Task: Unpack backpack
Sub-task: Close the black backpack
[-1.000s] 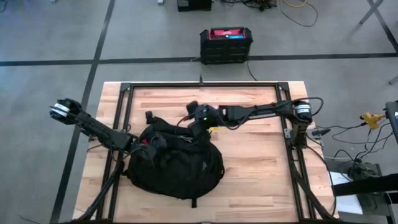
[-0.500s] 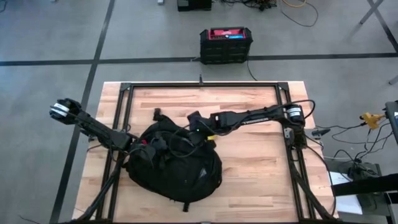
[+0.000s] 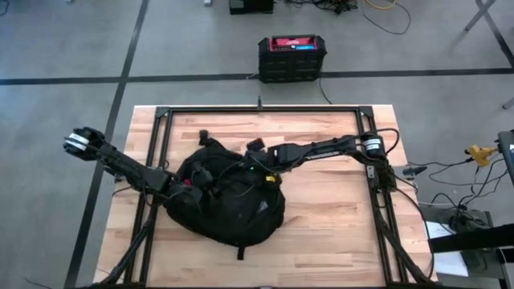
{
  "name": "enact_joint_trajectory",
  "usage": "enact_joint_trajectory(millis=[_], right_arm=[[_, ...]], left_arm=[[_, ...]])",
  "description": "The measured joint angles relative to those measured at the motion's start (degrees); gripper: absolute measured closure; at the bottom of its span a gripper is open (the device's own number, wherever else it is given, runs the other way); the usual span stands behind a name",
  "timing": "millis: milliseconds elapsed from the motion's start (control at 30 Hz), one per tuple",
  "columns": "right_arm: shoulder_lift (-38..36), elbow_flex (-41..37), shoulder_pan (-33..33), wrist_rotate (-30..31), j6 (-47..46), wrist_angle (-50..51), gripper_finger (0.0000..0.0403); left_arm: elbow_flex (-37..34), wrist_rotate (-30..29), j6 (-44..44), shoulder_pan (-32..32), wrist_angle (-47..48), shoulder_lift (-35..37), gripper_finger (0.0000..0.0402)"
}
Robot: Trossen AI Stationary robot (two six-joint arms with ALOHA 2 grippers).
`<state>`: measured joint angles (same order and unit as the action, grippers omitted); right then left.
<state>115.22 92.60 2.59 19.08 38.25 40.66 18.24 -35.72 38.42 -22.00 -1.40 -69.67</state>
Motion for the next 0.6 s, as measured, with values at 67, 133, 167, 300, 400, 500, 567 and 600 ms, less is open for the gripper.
enact_joint_trajectory(millis=[67, 133, 167, 300, 400, 500, 567, 600], right_arm=[[-2.97, -0.1, 0.38, -3.77, -1.87, 0.43, 0.0303], [-5.44, -0.01, 0.76, -11.36, -4.31, -3.0, 0.0308], [-6.42, 0.04, 0.57, -14.32, -5.67, -4.42, 0.0311], [-8.46, -0.03, -1.45, -29.88, -12.85, -11.05, 0.0323], [-8.37, 0.0, -4.66, -36.13, -18.1, -17.54, 0.0334], [-6.08, 0.02, -9.15, -36.22, -20.64, -22.96, 0.0345], [-3.84, -0.02, -12.43, -36.4, -21.17, -25.86, 0.0352], [-2.87, -0.07, -13.68, -35.87, -21.14, -26.13, 0.0357]], left_arm=[[0.0, 0.06, 0.12, -0.15, 0.31, 0.03, 0.0245], [-0.02, 0.15, 0.56, -0.22, -0.03, 0.04, 0.0245], [-0.06, -0.12, 2.15, -0.22, -0.03, 0.02, 0.0245], [-0.25, -3.68, 11.18, 1.33, 1.03, 0.33, 0.0245], [-0.38, -8.53, 20.23, 4.94, 3.17, 0.27, 0.0245], [-0.42, -10.17, 22.13, 10.45, 3.88, 0.22, 0.0252], [-0.42, -10.3, 21.93, 13.71, 2.99, 0.26, 0.0263], [-0.34, -10.16, 20.83, 14.78, 2.37, 0.56, 0.0269]])
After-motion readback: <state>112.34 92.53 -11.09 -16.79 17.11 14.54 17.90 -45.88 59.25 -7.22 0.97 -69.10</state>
